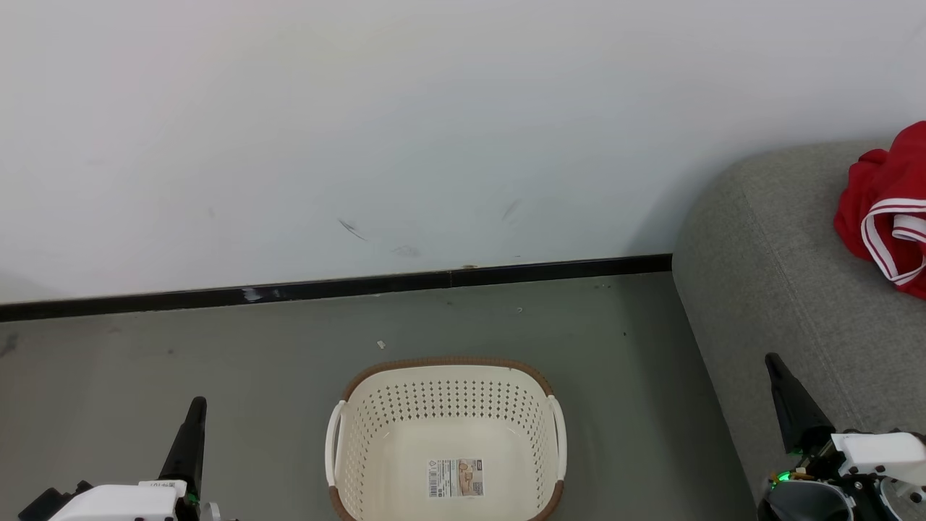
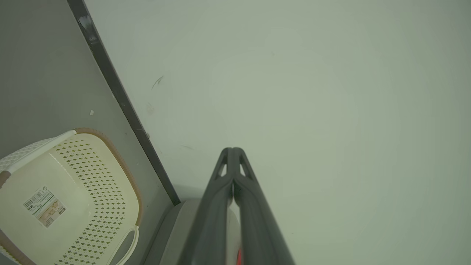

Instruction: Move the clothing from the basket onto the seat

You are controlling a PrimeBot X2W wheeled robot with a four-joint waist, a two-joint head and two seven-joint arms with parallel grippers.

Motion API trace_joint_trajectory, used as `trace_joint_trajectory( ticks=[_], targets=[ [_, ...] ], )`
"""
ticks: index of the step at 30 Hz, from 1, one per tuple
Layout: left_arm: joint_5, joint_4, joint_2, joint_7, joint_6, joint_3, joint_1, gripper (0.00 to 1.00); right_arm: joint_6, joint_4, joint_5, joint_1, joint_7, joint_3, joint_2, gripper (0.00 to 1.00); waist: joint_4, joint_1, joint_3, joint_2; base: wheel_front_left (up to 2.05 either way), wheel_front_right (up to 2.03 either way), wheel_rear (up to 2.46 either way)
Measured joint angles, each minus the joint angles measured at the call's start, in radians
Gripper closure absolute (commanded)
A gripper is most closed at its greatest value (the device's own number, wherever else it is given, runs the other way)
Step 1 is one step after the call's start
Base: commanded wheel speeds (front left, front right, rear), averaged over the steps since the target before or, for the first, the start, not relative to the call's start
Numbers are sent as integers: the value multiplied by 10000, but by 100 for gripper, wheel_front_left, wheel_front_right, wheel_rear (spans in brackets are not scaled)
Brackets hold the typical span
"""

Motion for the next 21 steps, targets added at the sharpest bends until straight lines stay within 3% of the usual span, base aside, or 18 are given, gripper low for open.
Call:
trace_joint_trajectory(
  ticks=[21],
  targets=[
    [-2, -12, 0, -2, 0, -4, 0, 100, 0, -56, 2, 3, -44, 35, 0, 100, 0, -1, 2, 0, 0, 0, 0]
  ],
)
